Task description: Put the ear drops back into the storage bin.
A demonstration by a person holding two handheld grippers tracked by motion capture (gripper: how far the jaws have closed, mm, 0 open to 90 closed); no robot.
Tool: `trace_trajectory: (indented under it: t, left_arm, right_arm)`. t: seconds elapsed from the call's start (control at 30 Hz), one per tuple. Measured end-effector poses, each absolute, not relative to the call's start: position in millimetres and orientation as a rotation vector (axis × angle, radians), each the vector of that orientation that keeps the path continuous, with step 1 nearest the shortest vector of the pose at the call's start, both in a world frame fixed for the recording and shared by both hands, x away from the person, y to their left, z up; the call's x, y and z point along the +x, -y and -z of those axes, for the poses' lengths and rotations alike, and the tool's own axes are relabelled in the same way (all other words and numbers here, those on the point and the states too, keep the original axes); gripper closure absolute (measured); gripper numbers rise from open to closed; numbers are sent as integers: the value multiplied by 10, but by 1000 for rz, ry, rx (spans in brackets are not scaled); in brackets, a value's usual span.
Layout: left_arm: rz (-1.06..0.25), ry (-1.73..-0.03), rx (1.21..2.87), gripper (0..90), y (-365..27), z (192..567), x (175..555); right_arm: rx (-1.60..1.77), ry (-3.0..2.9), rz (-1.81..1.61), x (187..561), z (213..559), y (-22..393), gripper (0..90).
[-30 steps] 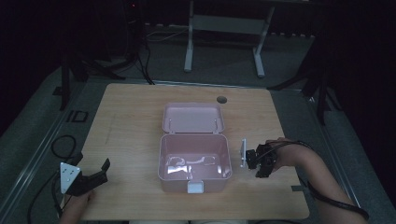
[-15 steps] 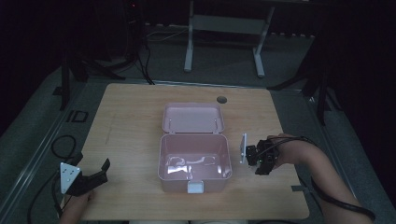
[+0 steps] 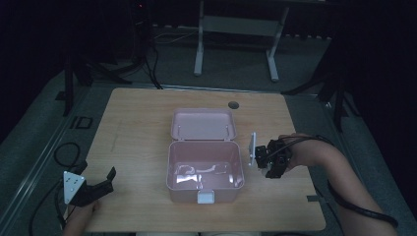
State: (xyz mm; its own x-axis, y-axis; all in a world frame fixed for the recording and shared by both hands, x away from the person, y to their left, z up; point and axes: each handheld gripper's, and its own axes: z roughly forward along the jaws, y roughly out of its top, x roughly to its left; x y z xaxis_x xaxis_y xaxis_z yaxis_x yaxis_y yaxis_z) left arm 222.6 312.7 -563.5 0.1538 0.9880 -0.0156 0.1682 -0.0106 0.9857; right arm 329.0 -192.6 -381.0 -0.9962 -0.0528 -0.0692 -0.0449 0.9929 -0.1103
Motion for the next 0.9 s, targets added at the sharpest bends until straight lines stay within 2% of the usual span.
trace_trajectory:
  t: [0.9]
  left_arm:
    - [-1001, -1216, 1398, 4, -3133, 5635, 2226]
  right_arm:
    - [-153, -3060, 124, 3302, 3618, 1403, 597]
